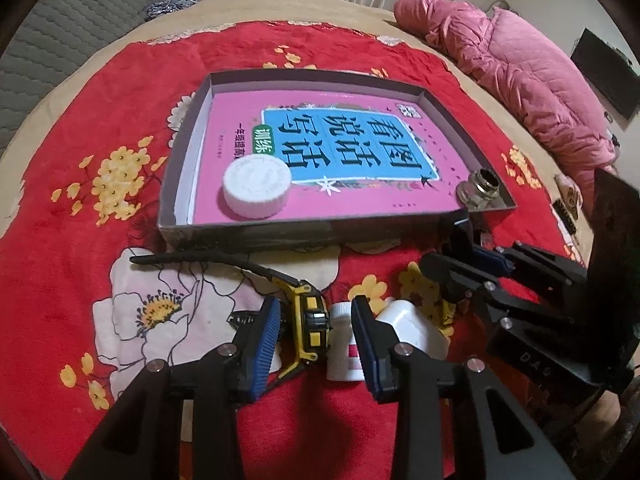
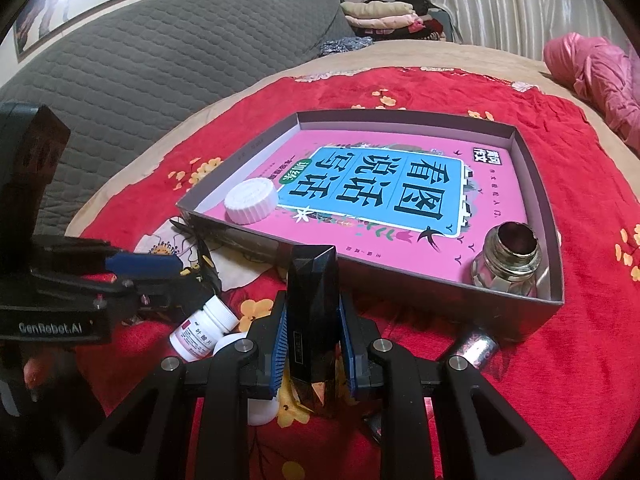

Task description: Organize rigid objects

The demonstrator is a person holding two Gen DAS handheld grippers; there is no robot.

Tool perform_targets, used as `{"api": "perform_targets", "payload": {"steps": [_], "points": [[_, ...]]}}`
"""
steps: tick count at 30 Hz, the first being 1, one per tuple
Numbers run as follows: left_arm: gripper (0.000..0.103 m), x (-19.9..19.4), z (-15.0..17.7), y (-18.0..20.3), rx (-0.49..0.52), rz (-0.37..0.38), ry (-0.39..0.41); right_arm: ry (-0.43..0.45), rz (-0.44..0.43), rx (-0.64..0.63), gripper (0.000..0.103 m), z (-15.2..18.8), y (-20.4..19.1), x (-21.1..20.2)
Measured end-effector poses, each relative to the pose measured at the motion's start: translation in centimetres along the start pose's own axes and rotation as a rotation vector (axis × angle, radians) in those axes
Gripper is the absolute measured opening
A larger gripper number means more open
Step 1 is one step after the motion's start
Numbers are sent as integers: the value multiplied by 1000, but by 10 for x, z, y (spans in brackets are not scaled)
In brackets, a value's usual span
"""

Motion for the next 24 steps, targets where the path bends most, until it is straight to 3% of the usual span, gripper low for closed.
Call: {"api": "perform_targets", "payload": {"steps": [6, 9, 16, 24], "points": [[36, 8, -1, 0, 8, -17, -10, 1, 2, 5, 24, 0, 1, -1], [26, 13, -4, -3, 2, -39, -22, 3, 3, 5, 24, 0, 2, -2], [21, 28, -12, 7, 84, -101, -92, 12, 9, 15, 24, -1, 4, -5], [20, 34, -22, -7, -34, 7, -118, 14, 12, 18, 24, -2, 5, -6]]}}
Point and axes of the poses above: each gripper's, at about its wrist camera, not at the fingertips, and x roughly the way its jaws point, y to its right, z to its underside, the point moved 4 cm from there along x, roughly the way its jaws point, and after that the axes turned 4 degrees about z, right-handed, at the moved point
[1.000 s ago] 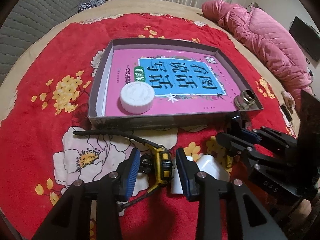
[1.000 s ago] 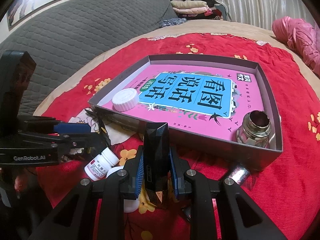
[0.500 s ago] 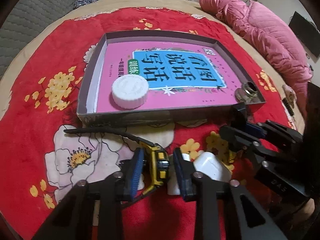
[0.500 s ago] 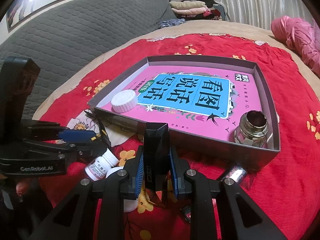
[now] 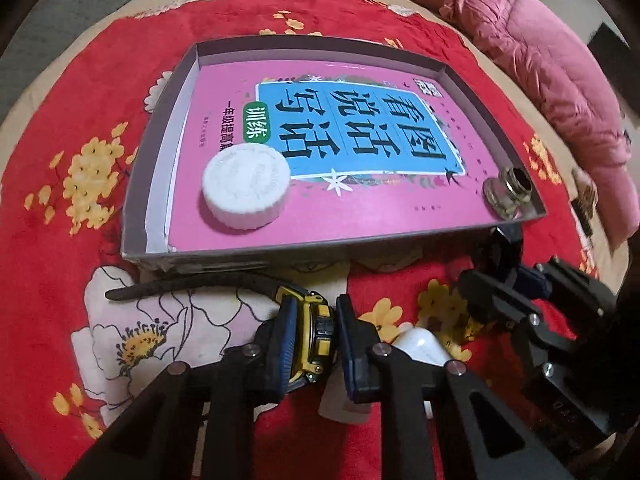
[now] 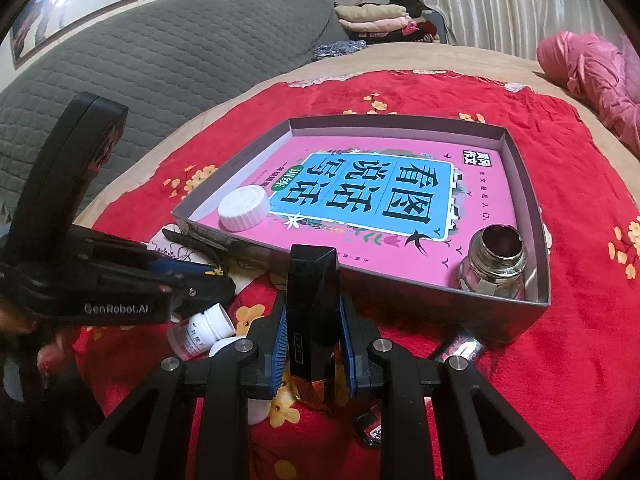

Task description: Organize rigid objects

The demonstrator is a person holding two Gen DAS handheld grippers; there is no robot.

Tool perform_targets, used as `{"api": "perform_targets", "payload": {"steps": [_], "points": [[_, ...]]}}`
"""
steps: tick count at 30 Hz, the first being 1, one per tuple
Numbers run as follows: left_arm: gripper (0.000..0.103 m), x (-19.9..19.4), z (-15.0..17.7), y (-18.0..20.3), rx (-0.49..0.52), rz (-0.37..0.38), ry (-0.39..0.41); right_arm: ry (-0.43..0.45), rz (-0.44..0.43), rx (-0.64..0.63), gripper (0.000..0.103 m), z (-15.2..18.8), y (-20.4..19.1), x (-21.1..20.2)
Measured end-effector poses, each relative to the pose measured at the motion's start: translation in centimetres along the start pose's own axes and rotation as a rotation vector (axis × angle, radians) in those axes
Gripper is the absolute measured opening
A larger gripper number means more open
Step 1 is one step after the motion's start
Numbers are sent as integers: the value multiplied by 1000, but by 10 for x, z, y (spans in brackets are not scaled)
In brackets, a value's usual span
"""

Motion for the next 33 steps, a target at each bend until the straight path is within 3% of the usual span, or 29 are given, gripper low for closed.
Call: {"api": "perform_targets", "payload": {"steps": [13, 33], "points": [[18, -44, 15, 1, -27, 42, 72, 23, -5, 10, 24, -4, 2, -6], [18, -87, -6, 16, -22, 129, 257, 132, -39, 33, 24, -18, 0, -31]]}}
Point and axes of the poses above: each gripper's, at about its wrist camera, not at the fingertips, and x roughly the way its jaws point, y to its right, z to its underside, the point moved 4 cm from there along x, roughly the way its jaws point, and after that the axes turned 4 degrees about z, right-handed, at the moved point
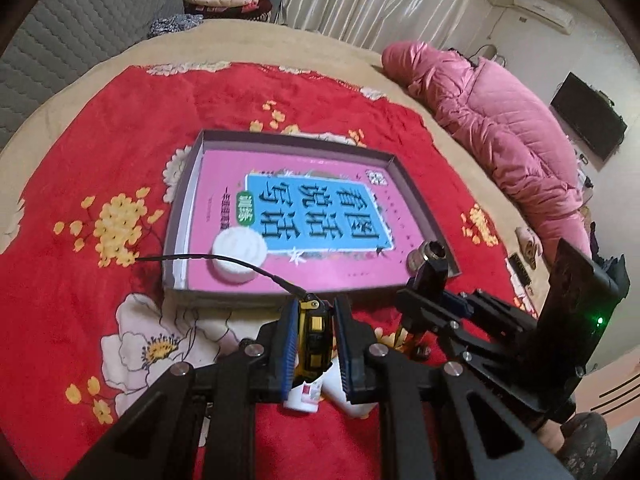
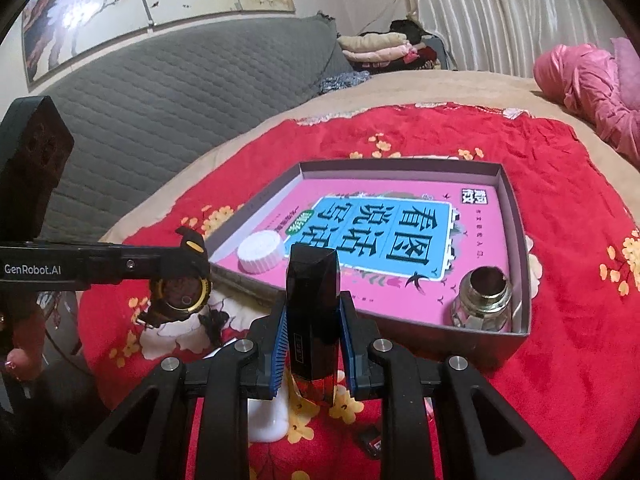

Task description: Organize rigid objects

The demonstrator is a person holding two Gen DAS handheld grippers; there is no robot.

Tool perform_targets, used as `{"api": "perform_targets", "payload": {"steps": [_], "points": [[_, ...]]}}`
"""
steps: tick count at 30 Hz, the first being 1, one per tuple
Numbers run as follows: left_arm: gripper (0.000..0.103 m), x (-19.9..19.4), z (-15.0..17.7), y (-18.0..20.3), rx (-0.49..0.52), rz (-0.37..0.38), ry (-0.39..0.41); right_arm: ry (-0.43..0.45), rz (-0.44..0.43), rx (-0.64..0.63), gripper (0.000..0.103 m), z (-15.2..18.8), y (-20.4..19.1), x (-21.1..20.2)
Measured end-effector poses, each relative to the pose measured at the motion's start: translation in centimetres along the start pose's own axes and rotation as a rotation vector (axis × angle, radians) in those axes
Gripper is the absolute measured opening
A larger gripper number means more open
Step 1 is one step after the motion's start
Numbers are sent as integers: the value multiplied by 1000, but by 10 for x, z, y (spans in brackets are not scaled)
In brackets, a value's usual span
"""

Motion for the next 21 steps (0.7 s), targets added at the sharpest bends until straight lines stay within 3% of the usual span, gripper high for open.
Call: {"api": "perform_targets", "payload": {"steps": [21], "points": [[18, 33, -38, 14, 37, -26, 48, 108, 75, 24, 24, -37, 14, -4]]}}
Point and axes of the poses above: each gripper's, at about its wrist camera, not at the fingertips, and x roughly the way its jaws point, y to its right, z to its underside, the point moved 4 cm from there along x, roughly the way its jaws point, and after that the axes turned 4 degrees about z, right-handed, at the moved point
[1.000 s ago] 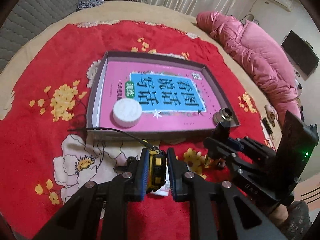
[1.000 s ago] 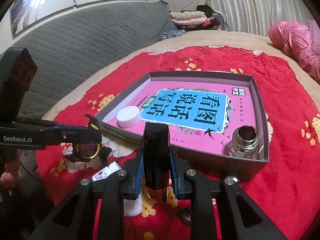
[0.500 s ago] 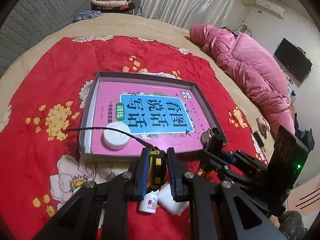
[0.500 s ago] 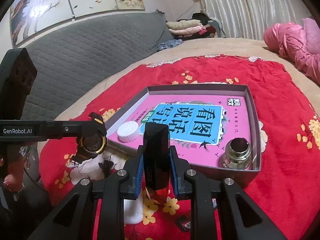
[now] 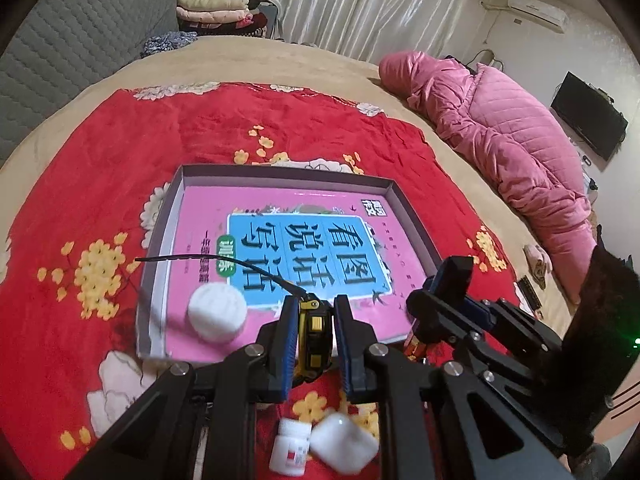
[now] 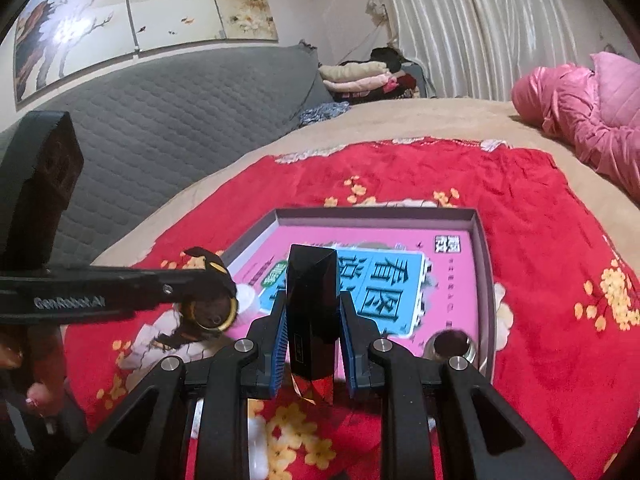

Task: Organize rigid objects
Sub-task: 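Carry the marker case and yellow-black tool over the box with both tools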

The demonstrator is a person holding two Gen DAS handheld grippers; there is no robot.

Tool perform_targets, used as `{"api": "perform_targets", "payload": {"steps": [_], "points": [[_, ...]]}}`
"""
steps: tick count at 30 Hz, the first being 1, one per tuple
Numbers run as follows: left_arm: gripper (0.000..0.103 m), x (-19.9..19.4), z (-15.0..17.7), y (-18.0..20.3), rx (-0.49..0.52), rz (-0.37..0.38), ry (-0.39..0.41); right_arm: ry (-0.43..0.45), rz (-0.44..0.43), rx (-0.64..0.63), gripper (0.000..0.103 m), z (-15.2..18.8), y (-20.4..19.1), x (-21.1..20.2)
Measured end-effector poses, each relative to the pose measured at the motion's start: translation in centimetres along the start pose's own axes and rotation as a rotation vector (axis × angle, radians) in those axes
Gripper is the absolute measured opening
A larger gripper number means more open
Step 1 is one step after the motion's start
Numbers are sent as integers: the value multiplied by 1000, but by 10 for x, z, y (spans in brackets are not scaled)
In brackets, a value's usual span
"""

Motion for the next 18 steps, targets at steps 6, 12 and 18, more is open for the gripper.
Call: {"api": "perform_targets", "payload": {"steps": [6, 12, 18], "points": [[18, 17, -14, 4, 31, -10, 4, 13, 6, 52, 24, -9, 14, 8], [18, 32, -24, 0, 51, -37, -6, 4, 12, 61, 24, -13, 23, 18], [18, 51, -25, -7, 53, -65, -31, -13, 10, 62, 24, -13, 28, 28]]}}
Point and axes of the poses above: each gripper's, at about its wrist camera, not at the fingertips, and x roughly the way its jaws point, y to its right, z to its underside, the point moved 4 cm from there along x, roughly the way its jaws point, and after that the axes turned 4 degrees about z, right-handed, at the moved point
